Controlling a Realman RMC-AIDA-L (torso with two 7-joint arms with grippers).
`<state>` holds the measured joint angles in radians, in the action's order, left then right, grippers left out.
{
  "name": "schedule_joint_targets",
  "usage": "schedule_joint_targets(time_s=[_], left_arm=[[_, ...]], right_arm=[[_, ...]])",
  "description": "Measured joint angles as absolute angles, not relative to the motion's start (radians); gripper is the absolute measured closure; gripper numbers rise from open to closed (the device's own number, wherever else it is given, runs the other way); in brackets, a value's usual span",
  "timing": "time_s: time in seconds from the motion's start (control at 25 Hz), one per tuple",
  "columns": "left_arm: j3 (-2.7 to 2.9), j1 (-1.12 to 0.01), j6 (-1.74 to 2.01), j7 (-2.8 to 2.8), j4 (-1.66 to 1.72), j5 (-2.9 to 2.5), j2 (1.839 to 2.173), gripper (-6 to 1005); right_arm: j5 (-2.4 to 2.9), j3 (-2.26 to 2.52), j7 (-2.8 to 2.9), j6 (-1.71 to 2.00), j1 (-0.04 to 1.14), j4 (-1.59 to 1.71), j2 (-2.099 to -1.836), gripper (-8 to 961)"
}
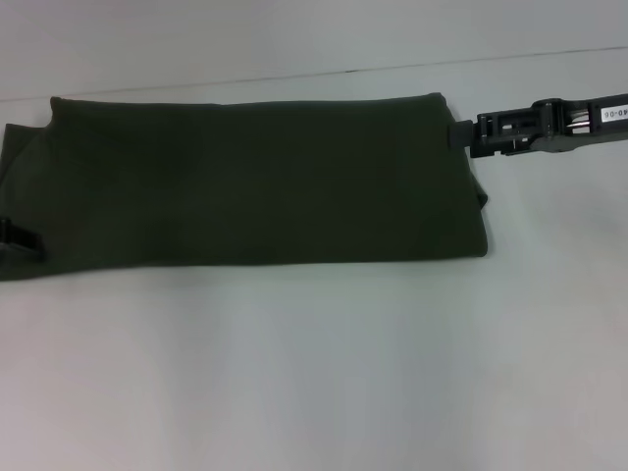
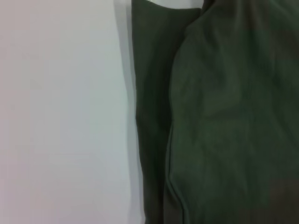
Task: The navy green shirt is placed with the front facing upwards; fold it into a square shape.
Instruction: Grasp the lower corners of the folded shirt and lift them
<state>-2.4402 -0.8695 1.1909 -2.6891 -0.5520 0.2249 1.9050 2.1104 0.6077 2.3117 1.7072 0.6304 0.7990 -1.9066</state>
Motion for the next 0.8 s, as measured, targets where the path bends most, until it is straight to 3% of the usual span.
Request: schedule_joint_targets(time_s=[0.48,0.6,0.8], left_arm=[[-2.402,-0.878,1.195,-2.720,-0.548,0.205,1.901,316],[-2.401,-0.879,1.195,-2.724,-0.551,0.197,1.904,552],[-2.401,-0.881,1.199,-2.724,-0.559,0.196,1.906,789]], right_arm=[[2.112,0.595,2.312,1.702,0.606,0.794,-1.891,57],[2.122,0.597,2.312,1.699,0.595,0.796,-1.887,57],[2.255,0.596,2.333,1.653,0.583,0.800,-1.885,57]])
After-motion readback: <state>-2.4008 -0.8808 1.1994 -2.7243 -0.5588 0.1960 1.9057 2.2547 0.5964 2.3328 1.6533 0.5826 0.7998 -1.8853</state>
